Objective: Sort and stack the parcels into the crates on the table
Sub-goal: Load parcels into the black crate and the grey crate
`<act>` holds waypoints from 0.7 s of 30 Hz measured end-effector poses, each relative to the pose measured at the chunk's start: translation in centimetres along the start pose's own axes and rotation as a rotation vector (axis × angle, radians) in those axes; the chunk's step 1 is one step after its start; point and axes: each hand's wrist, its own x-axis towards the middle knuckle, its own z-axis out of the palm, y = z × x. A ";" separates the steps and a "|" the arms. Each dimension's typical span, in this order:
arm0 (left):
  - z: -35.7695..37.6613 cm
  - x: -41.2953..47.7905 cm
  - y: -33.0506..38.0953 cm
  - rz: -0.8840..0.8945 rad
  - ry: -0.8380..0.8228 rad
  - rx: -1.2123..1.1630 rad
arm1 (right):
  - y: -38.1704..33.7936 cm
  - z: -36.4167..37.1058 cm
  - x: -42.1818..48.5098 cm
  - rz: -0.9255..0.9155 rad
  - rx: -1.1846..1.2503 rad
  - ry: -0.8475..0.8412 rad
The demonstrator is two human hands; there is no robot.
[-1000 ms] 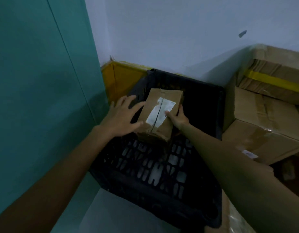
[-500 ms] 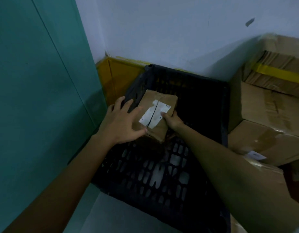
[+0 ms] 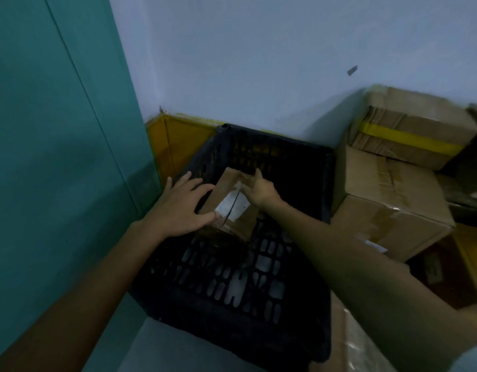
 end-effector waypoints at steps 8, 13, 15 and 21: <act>0.9 -5.8 10.1 0.264 0.249 -0.178 | 2.8 -7.6 -11.1 -0.479 0.016 0.258; 3.8 -10.9 15.6 0.285 0.248 -0.195 | 10.8 -10.7 -18.5 -0.575 0.004 0.346; 5.4 -12.6 17.1 0.239 0.199 -0.188 | 14.9 -11.2 -20.8 -0.553 -0.027 0.384; 10.5 -17.7 21.0 0.359 0.426 -0.124 | 24.3 -10.1 -27.1 -0.636 -0.027 0.102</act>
